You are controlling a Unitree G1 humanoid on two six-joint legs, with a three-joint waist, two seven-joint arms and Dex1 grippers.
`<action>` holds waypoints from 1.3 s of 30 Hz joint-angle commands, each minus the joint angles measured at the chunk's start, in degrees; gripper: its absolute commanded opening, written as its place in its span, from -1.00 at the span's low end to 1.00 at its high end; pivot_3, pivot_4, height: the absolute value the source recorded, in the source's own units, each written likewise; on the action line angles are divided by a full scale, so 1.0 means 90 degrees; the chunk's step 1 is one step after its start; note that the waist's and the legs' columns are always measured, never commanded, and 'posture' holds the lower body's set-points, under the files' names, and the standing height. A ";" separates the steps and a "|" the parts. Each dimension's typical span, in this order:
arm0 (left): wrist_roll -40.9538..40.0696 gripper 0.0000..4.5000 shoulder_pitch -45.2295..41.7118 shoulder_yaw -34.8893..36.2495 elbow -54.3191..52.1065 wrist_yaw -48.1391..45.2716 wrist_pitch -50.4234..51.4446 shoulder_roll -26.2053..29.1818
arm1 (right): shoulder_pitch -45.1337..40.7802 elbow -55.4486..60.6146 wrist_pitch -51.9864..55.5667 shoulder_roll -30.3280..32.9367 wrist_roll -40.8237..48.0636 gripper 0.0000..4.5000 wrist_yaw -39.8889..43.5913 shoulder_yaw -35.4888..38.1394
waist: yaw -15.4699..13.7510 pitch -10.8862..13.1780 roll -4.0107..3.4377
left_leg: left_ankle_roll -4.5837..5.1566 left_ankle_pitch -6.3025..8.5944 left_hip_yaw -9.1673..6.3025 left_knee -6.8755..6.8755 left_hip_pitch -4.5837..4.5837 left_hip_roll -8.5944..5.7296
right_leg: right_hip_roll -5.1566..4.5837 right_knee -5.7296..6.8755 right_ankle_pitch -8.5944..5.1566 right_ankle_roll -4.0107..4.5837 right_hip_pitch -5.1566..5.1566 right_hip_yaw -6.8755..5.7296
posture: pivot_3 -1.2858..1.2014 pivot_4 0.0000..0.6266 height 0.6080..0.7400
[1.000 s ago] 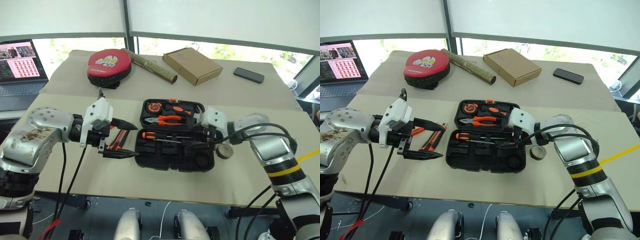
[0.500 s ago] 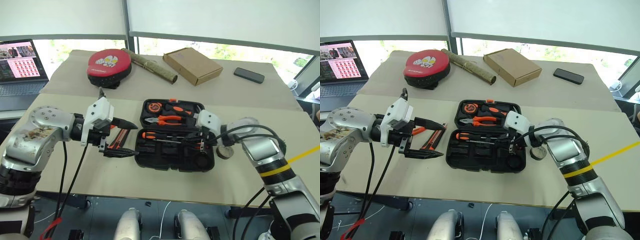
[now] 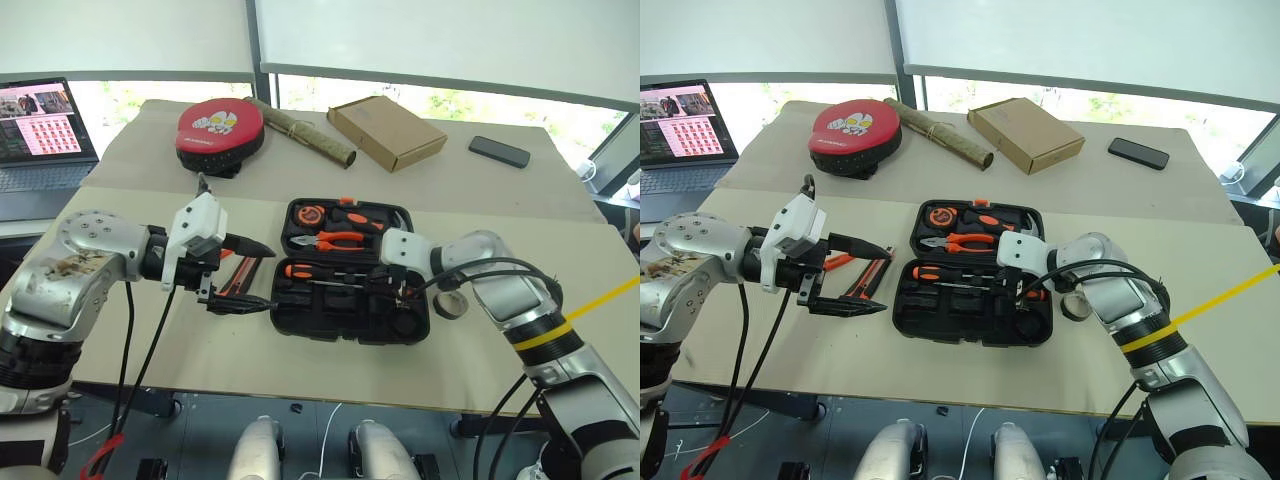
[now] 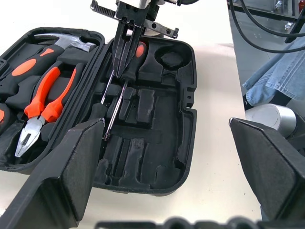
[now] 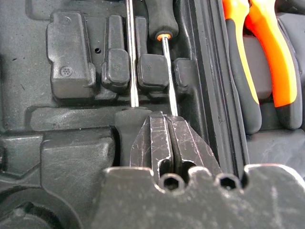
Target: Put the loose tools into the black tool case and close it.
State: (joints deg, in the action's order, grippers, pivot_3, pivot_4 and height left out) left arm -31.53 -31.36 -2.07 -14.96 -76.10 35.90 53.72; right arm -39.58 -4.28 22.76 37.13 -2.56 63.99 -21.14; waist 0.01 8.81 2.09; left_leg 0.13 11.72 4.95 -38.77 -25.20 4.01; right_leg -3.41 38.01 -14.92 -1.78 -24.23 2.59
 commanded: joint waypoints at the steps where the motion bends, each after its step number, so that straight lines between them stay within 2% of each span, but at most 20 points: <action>1: 0.0028 1.00 -0.0083 0.0059 -0.0027 0.0000 -0.0149 0.0011 | -0.0227 0.0296 0.0468 -0.0040 0.0440 -0.98 0.0131 0.0422 | 0.0003 0.0000 0.0000 | 0.0000 0.0000 0.0000 0.0000 0.0000 0.0000 | 0.0000 0.0000 0.0000 0.0000 -0.0001 0.0000 | 0.03 -0.52 1.00; 5: 0.0184 1.00 0.0128 0.0128 0.0063 0.0129 -0.0257 0.0079 | -0.0490 0.0537 0.0933 -0.0145 0.1009 -0.98 0.0098 0.0943 | 0.0018 0.0001 -0.0001 | 0.0000 0.0000 0.0000 0.0001 0.0000 0.0000 | 0.0000 0.0002 0.0000 0.0000 -0.0003 0.0001 | 0.03 -0.52 1.00; 8: 0.0212 1.00 0.0635 0.0642 0.0045 0.0517 -0.0040 0.0263 | -0.0468 0.1032 0.1436 -0.0093 0.1767 -0.98 0.0221 0.1547 | 0.0050 0.0001 -0.0001 | 0.0000 0.0000 0.0000 0.0006 0.0000 0.0002 | 0.0001 0.0003 0.0000 0.0002 -0.0005 0.0001 | 0.03 -0.52 1.00; 11: 0.0211 1.00 0.1411 0.1344 -0.0060 0.0966 0.0139 0.0388 | -0.0325 0.1726 0.2027 0.0067 0.2781 -0.70 0.0574 0.2107 | 0.0070 0.0002 -0.0002 | 0.0000 0.0000 0.0000 0.0018 -0.0001 0.0006 | 0.0001 0.0000 0.0000 0.0002 -0.0008 0.0000 | 0.03 -0.52 1.00; 13: 0.0242 1.00 0.2023 0.1880 -0.0139 0.1262 0.0227 0.0404 | -0.0217 0.2171 0.2332 0.0213 0.3399 -0.40 0.0769 0.2383 | 0.0069 0.0002 -0.0002 | 0.0000 0.0001 0.0000 0.0021 -0.0001 0.0008 | -0.0001 -0.0002 0.0000 0.0003 -0.0008 -0.0005 | 0.03 -0.52 1.00; 15: 0.0493 1.00 0.3496 0.3148 -0.0299 0.1358 0.0285 0.0303 | -0.0094 0.2669 0.2559 0.0381 0.3952 -0.09 0.0897 0.2628 | 0.0104 0.0003 -0.0002 | 0.0000 0.0001 0.0000 0.0023 0.0000 0.0008 | -0.0003 -0.0003 0.0000 0.0003 -0.0007 -0.0005 | 0.03 -0.52 1.00; 17: 0.0646 1.00 0.4614 0.4044 -0.0487 0.1429 0.0265 0.0170 | 0.0061 0.2919 0.2564 0.0487 0.4123 0.24 0.0838 0.2655 | 0.0171 0.0003 -0.0002 | -0.0002 0.0002 0.0009 0.0042 0.0010 0.0013 | -0.0009 -0.0010 0.0000 0.0008 -0.0011 0.0001 | 0.03 -0.52 1.00; 20: 0.0691 1.00 0.5325 0.4507 -0.0604 0.1494 0.0141 0.0106 | 0.0240 0.3029 0.2490 0.0556 0.4190 0.67 0.0648 0.2600 | 0.0117 0.0005 0.0004 | -0.0005 0.0001 0.0003 0.0053 0.0017 0.0014 | -0.0009 -0.0005 -0.0010 0.0024 -0.0012 -0.0015 | 0.03 -0.52 1.00; 22: 0.0771 1.00 0.5467 0.4553 -0.0515 0.1540 0.0020 0.0153 | 0.0350 0.3039 0.2419 0.0551 0.4161 0.96 0.0492 0.2580 | 0.0010 0.0006 0.0002 | -0.0015 -0.0005 -0.0001 0.0053 0.0025 0.0018 | -0.0009 -0.0004 -0.0015 0.0035 -0.0008 -0.0026 | 0.03 -0.52 1.00; 23: 0.0820 1.00 0.5423 0.4488 -0.0415 0.1572 -0.0032 0.0215 | 0.0389 0.3026 0.2373 0.0543 0.4132 0.96 0.0406 0.2561 | -0.0024 0.0007 0.0002 | -0.0021 -0.0009 0.0002 0.0053 0.0031 0.0017 | -0.0015 -0.0004 -0.0019 0.0041 -0.0010 -0.0027 | 0.03 -0.52 1.00; 25: 0.0917 1.00 0.5039 0.4132 -0.0108 0.1588 -0.0152 0.0431 | 0.0442 0.3021 0.2348 0.0542 0.4120 0.96 0.0265 0.2542 | -0.0081 0.0006 0.0003 | -0.0023 -0.0009 0.0007 0.0053 0.0045 0.0016 | -0.0019 -0.0014 -0.0043 0.0084 -0.0012 -0.0025 | 0.03 -0.52 1.00; 28: 0.1140 1.00 0.4113 0.3266 0.0610 0.1433 -0.0410 0.0877 | 0.0617 0.3190 0.2355 0.0627 0.4189 0.96 0.0124 0.2575 | -0.0108 0.0006 0.0007 | -0.0047 0.0005 0.0009 0.0054 0.0051 0.0015 | -0.0020 -0.0016 -0.0043 0.0087 -0.0007 -0.0027 | 0.03 -0.52 1.00; 32: 0.2054 1.00 0.2019 0.1384 0.2220 0.1075 -0.0933 0.1255 | 0.1091 0.3667 0.2455 0.0813 0.4327 0.96 -0.0143 0.2783 | -0.0098 0.0005 0.0008 | -0.0022 -0.0009 0.0022 0.0061 0.0041 0.0013 | -0.0018 -0.0010 -0.0017 0.0043 0.0003 -0.0021 | 0.03 -0.52 1.00; 35: 0.2869 1.00 0.0009 -0.0041 0.3702 0.0448 -0.1200 0.0989 | 0.1584 0.4183 0.2606 0.0887 0.4505 0.96 -0.0529 0.3093 | -0.0094 0.0005 0.0012 | -0.0021 -0.0010 0.0018 0.0068 0.0027 0.0011 | -0.0004 -0.0002 -0.0016 0.0039 -0.0009 -0.0020 | 0.03 -0.52 1.00; 39: 0.3731 1.00 -0.1805 -0.1263 0.5480 -0.0214 -0.1620 0.0391 | 0.2167 0.4761 0.2733 0.0888 0.4742 0.96 -0.1040 0.3398 | -0.0078 0.0004 0.0017 | -0.0020 -0.0011 0.0011 0.0068 0.0011 0.0010 | 0.0004 -0.0007 -0.0017 0.0037 -0.0014 -0.0022 | 0.03 -0.52 1.00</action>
State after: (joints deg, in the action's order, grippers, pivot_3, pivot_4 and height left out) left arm -1.24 -44.75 -10.79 29.71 -75.56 23.55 57.60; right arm -20.49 35.34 46.81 44.95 37.91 56.59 6.78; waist -0.69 8.84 2.24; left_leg -0.05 11.63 5.04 -38.16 -25.13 4.10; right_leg -3.37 37.93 -15.08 -1.46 -24.36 2.40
